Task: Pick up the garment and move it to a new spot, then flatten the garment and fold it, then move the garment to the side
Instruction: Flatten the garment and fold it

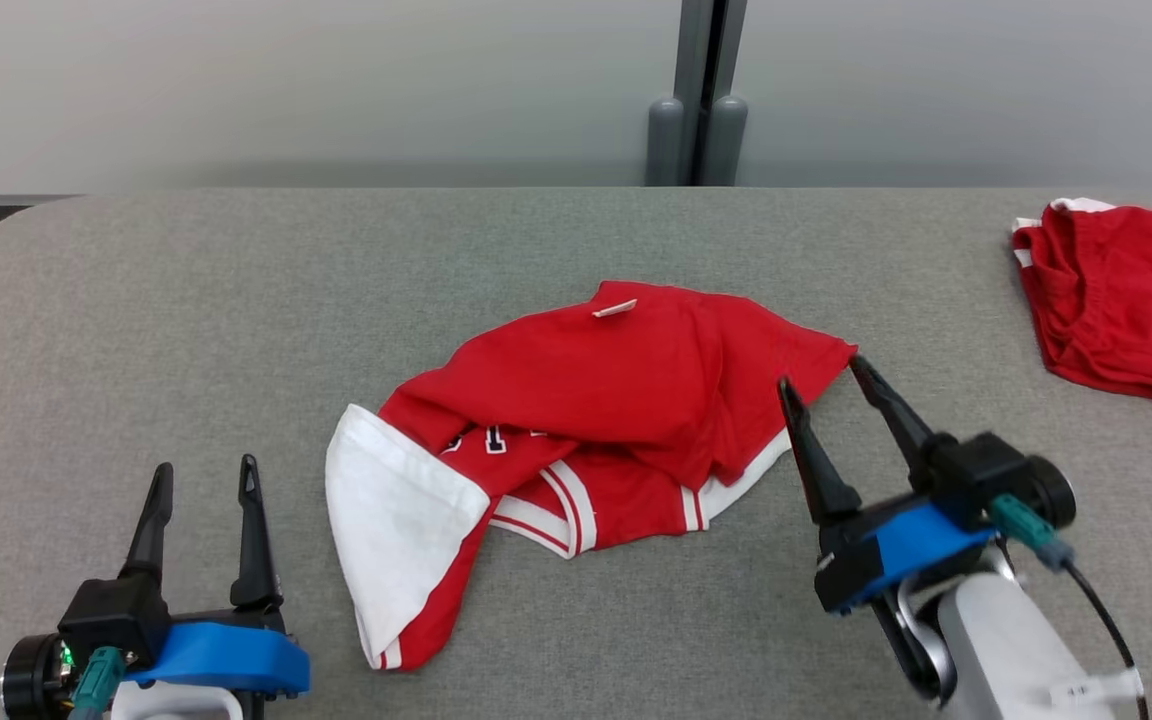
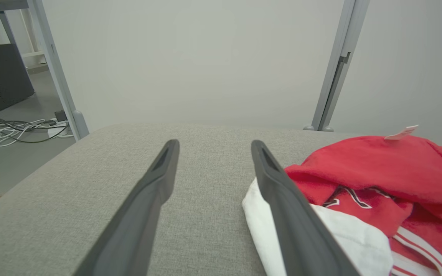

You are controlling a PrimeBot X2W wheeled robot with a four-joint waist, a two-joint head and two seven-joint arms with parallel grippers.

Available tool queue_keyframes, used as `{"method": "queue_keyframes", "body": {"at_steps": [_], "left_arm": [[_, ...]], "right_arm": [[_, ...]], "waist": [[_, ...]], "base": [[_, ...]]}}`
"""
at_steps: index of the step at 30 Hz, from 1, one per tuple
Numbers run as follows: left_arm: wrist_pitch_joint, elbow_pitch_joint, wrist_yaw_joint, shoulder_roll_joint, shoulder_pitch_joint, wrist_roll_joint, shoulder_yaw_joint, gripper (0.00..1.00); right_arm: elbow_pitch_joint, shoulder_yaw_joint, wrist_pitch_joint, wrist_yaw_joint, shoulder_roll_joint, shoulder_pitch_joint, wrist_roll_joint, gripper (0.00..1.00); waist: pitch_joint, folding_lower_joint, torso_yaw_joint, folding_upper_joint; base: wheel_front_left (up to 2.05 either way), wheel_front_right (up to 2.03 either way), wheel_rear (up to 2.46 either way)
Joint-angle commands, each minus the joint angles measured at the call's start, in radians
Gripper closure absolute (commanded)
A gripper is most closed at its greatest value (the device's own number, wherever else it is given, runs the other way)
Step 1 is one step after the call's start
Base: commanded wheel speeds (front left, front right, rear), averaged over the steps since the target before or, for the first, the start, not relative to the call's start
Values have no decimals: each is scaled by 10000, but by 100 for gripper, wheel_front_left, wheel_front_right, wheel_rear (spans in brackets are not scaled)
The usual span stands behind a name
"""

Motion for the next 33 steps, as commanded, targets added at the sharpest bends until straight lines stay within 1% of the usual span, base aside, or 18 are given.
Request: {"method": "queue_keyframes", "body": {"at_steps": [1, 7, 14, 18, 23, 27, 30, 31, 32, 33], "left_arm": [[-39, 10, -30, -16, -112, -5, -2, 0], [-39, 29, -22, -29, -307, -130, -76, 0], [-39, 22, 58, -42, -489, -272, -265, 0], [-39, 52, 80, -46, -695, -450, -367, 0], [-39, 57, 150, -45, -884, -610, -600, 0], [-39, 88, 158, -42, -998, -645, -672, 0], [-39, 105, 190, -45, -1089, -668, -741, 0], [-39, 112, 188, -44, -1084, -674, -763, 0], [-39, 114, 199, -45, -1079, -687, -785, 0], [-39, 118, 214, -45, -1088, -693, -801, 0]], "right_arm": [[108, 29, 61, 1, -70, -310, -46, 0], [1488, 457, 719, 1, -126, -2670, 2, 0], [3705, 698, 1649, 1, -233, -4484, 93, 0], [4920, 825, 1866, 1, -333, -5102, 143, 0], [6214, 910, 1745, 1, -391, -5663, 314, 0], [7120, 969, 1751, 1, -250, -5869, 610, 0], [7592, 1077, 1559, 1, -173, -6032, 784, 0], [7715, 1094, 1519, 1, -122, -6033, 952, 13], [7785, 1109, 1426, 3, -76, -6061, 1088, 77], [7854, 1199, 1315, 3, -55, -6084, 1121, 100]], "waist": [[81, -1, 112, -1], [399, -1, 595, -1], [807, -1, 1154, -1], [1112, -1, 1396, -1], [1442, -1, 1619, -1], [1573, -1, 1735, -1], [1610, -1, 1798, -1], [1617, -1, 1817, -1], [1623, -1, 1828, -1], [1622, -1, 1831, -1]], "base": [[0, 0, 0], [0, 0, 0], [0, 0, 0], [0, 0, 0], [0, 0, 0], [0, 0, 0], [0, 0, 0], [0, 0, 0], [0, 0, 0], [0, 0, 0]]}}
